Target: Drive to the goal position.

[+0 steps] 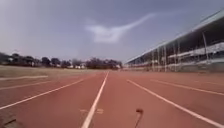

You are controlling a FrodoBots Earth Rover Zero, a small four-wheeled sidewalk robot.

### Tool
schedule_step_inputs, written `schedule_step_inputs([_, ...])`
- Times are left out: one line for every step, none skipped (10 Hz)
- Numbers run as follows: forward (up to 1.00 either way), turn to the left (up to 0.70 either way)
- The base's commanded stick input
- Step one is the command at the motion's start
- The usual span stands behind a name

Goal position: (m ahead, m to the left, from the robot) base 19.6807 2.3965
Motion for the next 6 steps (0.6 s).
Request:
schedule_step_inputs([0.7, 0.0])
schedule_step_inputs([0.7, 0.0])
schedule_step_inputs([0.7, 0.0])
schedule_step_inputs([0.7, 0.0])
schedule_step_inputs([0.7, 0.0])
schedule_step_inputs([0.7, 0.0])
